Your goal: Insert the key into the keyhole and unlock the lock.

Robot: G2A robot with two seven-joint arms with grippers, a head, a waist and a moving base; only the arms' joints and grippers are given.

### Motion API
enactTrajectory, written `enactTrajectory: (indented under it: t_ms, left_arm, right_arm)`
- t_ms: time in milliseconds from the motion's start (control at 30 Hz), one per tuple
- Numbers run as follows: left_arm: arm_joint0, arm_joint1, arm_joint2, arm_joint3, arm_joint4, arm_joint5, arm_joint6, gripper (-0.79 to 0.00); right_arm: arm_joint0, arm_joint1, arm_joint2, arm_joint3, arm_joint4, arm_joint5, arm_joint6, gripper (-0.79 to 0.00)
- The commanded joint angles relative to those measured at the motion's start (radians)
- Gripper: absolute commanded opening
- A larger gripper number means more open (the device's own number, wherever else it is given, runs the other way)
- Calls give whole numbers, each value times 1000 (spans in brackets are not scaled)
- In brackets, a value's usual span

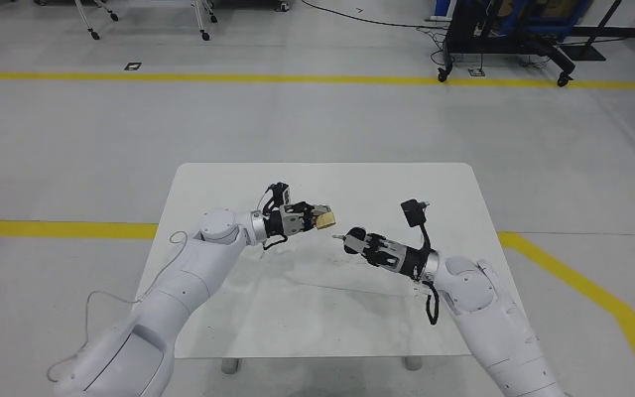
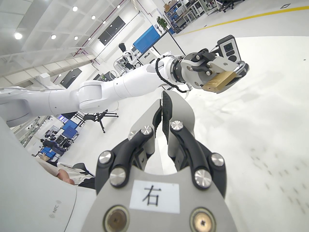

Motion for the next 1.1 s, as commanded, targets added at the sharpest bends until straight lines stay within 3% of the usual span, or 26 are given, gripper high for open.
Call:
enactTrajectory:
  t_ms: [0, 67, 100, 167, 333, 567, 733, 900, 1067]
  left_arm:
    - [12, 1, 7, -18, 31, 43, 28, -785]
    - [19, 3, 7, -32, 39, 122, 22, -785]
    - [17, 6, 3, -38, 44, 170, 21, -785]
    - [20, 9, -4, -49, 30, 252, -1, -785]
    - [18, 13, -13, -69, 37, 378, 5, -785]
    - [9, 0, -11, -78, 34, 474, 62, -785]
    - [-9, -11, 6, -77, 56, 528, 61, -785]
    - [-17, -17, 6, -63, 58, 545, 48, -785]
    - [-24, -23, 7, -39, 67, 554, 30, -785]
  right_arm:
    - [7, 0, -6, 2, -28, 10, -5, -785]
    - [52, 8, -8, 6, -167, -51, 62, -785]
    - [73, 12, 21, 16, -266, -44, 38, -785]
    - [81, 19, 40, 2, -401, -125, 11, -785]
    - [85, 36, 95, -69, -696, -271, -64, -785]
    - [24, 61, 80, -311, -1190, -271, -237, -785]
    - [19, 66, -9, -349, -1532, -218, -397, -785]
    - [42, 68, -92, -325, -1754, -116, -480, -785]
    - [47, 72, -129, -318, -1872, -55, -526, -785]
